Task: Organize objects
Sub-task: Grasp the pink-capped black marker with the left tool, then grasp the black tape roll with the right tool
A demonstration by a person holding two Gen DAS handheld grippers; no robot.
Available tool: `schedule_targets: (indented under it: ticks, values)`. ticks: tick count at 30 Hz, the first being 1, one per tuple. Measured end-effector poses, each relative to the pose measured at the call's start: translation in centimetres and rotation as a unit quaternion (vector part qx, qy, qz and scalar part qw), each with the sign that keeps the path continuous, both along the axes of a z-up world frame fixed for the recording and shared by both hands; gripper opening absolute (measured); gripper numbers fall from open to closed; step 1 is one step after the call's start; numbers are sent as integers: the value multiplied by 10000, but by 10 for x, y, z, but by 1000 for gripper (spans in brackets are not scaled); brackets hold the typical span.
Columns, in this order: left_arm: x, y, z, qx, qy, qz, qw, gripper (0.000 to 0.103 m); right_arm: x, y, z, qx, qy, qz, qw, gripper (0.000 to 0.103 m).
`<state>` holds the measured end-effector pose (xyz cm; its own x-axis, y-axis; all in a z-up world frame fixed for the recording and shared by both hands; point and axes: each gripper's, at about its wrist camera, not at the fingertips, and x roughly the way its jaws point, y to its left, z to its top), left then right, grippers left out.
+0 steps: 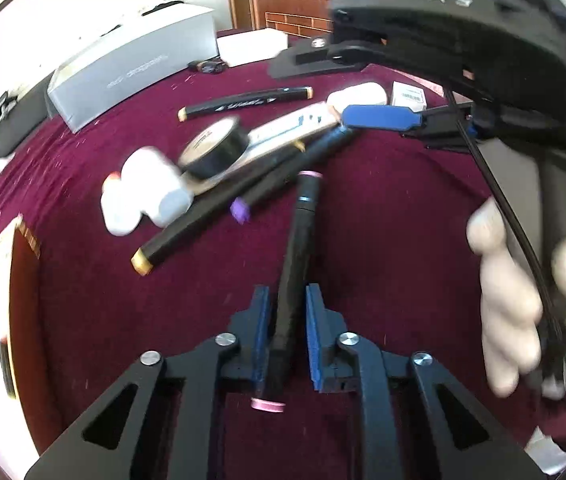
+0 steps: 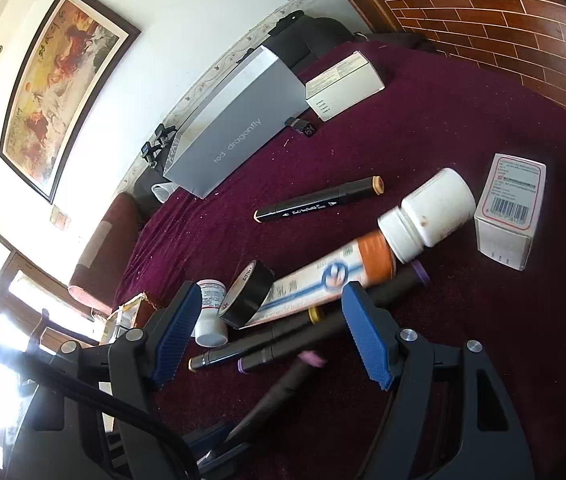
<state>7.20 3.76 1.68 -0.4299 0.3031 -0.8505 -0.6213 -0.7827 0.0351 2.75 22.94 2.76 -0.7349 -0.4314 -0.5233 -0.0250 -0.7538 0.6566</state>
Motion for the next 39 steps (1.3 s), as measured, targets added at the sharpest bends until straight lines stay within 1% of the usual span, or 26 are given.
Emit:
schedule_targets:
  ticks: [4, 6, 7, 8, 9, 10, 12, 13, 14, 15, 16, 17, 18, 20, 22, 26, 28, 30, 32, 34, 35, 36, 37, 39]
  values:
    - [7, -47, 1, 93, -89, 512, 9986, 12, -1, -1, -1, 13, -17, 39, 10000, 72]
    - [7, -67, -3, 176, -277, 780, 9964, 12, -2, -6, -2, 88, -50, 92, 9999, 72]
    - [4, -67, -6, 262, -357, 872, 9952, 13, -4, -7, -2, 121, -70, 114, 9998, 72]
    - [1, -66, -7, 369, -342, 936, 9943, 13, -4, -10, -3, 163, -91, 132, 9997, 72]
    - [3, -63, -7, 375, -326, 961, 9941, 17, -5, -13, -3, 250, -123, 147, 9995, 72]
    - [4, -60, -6, 385, -274, 964, 9942, 25, -5, -14, -3, 318, -140, 147, 9993, 72]
    - [5, -48, -8, 469, -135, 940, 9944, 38, -4, -18, -3, 509, -151, 107, 9985, 72]
    - [6, -44, -9, 463, -4, 974, 9942, 38, -4, -20, -2, 598, -150, 82, 9981, 72]
    - [10, -42, -8, 367, 113, 968, 9946, 38, -3, -21, -1, 679, -145, 65, 9976, 72]
    - [13, -40, -7, 292, 142, 922, 9952, 35, -3, -22, 0, 751, -144, 53, 9971, 72]
    - [15, -44, -5, 416, 39, 892, 9951, 14, -3, -23, 1, 797, -166, 46, 9967, 72]
    - [16, -49, -3, 583, -135, 852, 9946, 12, -3, -25, 3, 865, -200, 69, 9960, 72]
    - [15, -56, -1, 726, -293, 829, 9935, 11, -3, -28, 6, 924, -207, 133, 9954, 72]
    - [18, -67, 6, 777, -167, 878, 9930, 11, -5, -32, 13, 1013, -209, 255, 9943, 72]
    - [24, -80, 14, 939, -128, 923, 9912, 11, -12, -37, 21, 1020, -276, 398, 9936, 73]
    - [30, -106, 25, 1358, -153, 1057, 9850, 11, -46, -47, 22, 948, -744, 694, 9903, 73]
    - [32, -118, 28, 1558, -221, 1137, 9810, 11, -60, -56, 20, 1195, -906, 768, 9857, 72]
    - [35, -129, 29, 1737, -309, 1156, 9775, 11, -71, -67, 17, 1556, -1084, 725, 9792, 72]
    - [35, -137, 31, 1788, -312, 1215, 9759, 11, -80, -76, 11, 1837, -1243, 704, 9726, 68]
    - [37, -146, 32, 1807, -276, 1258, 9751, 12, -85, -83, 6, 2126, -1368, 661, 9653, 54]
    - [38, -150, 33, 1818, -254, 1281, 9746, 12, -86, -87, 7, 2270, -1363, 611, 9624, 48]
    - [38, -153, 33, 1826, -245, 1300, 9742, 11, -88, -91, 6, 2420, -1365, 614, 9587, 34]
    - [36, -156, 32, 1841, -243, 1318, 9737, 11, -89, -93, 5, 2474, -1402, 626, 9567, 26]
    - [35, -162, 32, 1884, -249, 1368, 9722, 12, -90, -97, 2, 2627, -1479, 599, 9516, 22]
